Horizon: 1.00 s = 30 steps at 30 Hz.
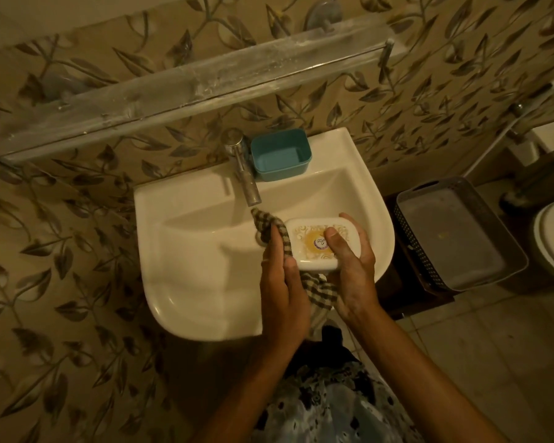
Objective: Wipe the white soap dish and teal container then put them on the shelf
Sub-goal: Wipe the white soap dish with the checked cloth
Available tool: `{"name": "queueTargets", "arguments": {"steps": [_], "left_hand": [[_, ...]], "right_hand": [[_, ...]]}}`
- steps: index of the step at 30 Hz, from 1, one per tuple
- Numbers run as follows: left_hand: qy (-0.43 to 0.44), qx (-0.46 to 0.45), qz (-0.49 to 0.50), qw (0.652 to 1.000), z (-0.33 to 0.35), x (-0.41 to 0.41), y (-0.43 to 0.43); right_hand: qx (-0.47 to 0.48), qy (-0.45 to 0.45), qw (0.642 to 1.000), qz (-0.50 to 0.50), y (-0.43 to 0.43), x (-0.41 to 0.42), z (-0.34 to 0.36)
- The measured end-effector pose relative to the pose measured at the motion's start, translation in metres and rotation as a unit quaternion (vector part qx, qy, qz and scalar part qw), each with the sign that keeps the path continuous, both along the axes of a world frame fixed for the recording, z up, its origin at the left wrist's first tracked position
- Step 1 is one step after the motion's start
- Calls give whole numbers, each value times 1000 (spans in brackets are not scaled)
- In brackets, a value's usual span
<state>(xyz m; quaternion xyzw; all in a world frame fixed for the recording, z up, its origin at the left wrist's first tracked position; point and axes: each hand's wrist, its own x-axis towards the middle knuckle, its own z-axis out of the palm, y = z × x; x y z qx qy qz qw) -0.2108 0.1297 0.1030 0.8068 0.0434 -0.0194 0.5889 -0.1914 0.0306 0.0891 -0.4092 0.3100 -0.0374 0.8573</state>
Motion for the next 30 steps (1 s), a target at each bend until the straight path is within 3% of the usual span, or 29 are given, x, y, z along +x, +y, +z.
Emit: {"name": "queueTargets", "arguments": {"steps": [3, 6, 12, 17, 20, 26, 30], "left_hand": [[12, -8, -36, 999, 9, 34, 16], [3, -32, -83, 996, 15, 50, 26], [-40, -42, -51, 997, 10, -6, -5], [-12, -42, -16, 999, 11, 16, 8], [25, -43, -57, 997, 15, 47, 27], [11, -47, -73, 996, 14, 5, 0], [18, -37, -51, 998, 11, -1, -2]], "right_hand": [[28, -47, 998, 14, -5, -4, 3], [-8, -81, 997, 3, -6, -1, 10], [-38, -66, 992, -105, -1, 13, 20], [-27, -81, 996, -21, 0, 4, 17], [-27, -105, 994, 23, -4, 1, 19], [-49, -90, 990, -93, -5, 21, 26], [-55, -92, 993, -45, -6, 22, 26]]}}
